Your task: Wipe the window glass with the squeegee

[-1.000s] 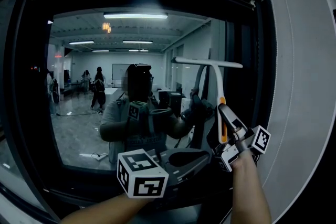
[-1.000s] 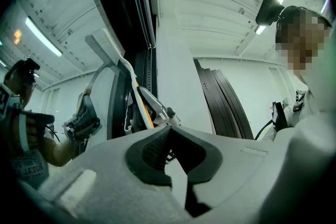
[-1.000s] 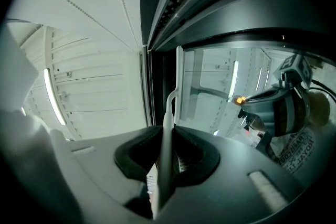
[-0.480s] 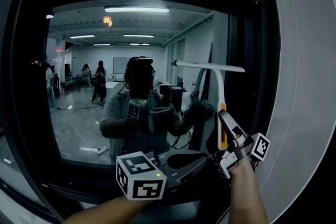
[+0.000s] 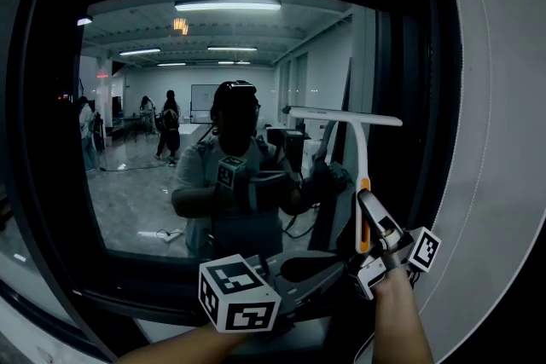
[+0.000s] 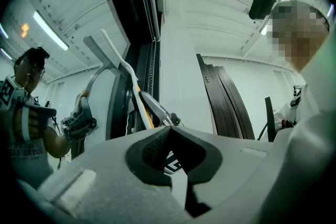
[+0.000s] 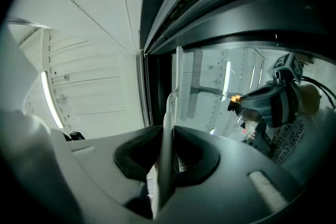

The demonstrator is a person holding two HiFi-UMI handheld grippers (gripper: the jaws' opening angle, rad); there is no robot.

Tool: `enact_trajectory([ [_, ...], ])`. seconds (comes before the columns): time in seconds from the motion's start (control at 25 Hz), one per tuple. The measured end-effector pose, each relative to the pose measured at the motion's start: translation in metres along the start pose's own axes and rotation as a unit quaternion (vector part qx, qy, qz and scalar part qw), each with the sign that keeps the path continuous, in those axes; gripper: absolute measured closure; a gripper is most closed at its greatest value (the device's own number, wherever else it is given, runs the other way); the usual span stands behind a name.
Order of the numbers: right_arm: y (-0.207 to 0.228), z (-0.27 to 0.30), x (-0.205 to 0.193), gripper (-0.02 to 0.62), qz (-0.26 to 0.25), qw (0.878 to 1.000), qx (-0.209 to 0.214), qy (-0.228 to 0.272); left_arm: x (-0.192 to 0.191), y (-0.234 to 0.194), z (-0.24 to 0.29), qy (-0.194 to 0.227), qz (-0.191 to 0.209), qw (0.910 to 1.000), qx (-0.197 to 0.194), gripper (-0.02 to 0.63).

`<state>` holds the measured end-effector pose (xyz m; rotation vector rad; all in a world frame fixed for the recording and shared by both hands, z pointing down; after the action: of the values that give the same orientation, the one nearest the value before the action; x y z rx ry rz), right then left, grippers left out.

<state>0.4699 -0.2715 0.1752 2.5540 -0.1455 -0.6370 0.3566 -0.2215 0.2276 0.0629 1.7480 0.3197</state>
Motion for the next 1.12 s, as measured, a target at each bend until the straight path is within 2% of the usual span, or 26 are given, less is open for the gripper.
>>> enact_trajectory([
  [0.6, 0.02, -0.043, -0.027, 0.527, 0.02, 1.0, -0.018, 0.008, -0.026, 0.01, -0.007, 0.013, -0.034, 0.9993, 0.001, 0.606],
  [1.12, 0.036, -0.08, -0.046, 0.526, 0.025, 0.999, -0.039, 0.007, -0.049, 0.02, -0.009, 0.01, -0.057, 0.9982, 0.018, 0.606],
])
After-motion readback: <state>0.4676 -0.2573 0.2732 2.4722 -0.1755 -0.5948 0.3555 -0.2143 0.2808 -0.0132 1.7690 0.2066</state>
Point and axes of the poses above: the fingertips, and each gripper's own axes: z forward along the fingers, y to its right, x out of its top, the point moved 3 cm from there along -z, backward along the fingers, and after that the axes turned 13 degrees about z, right-handed, at the moved point
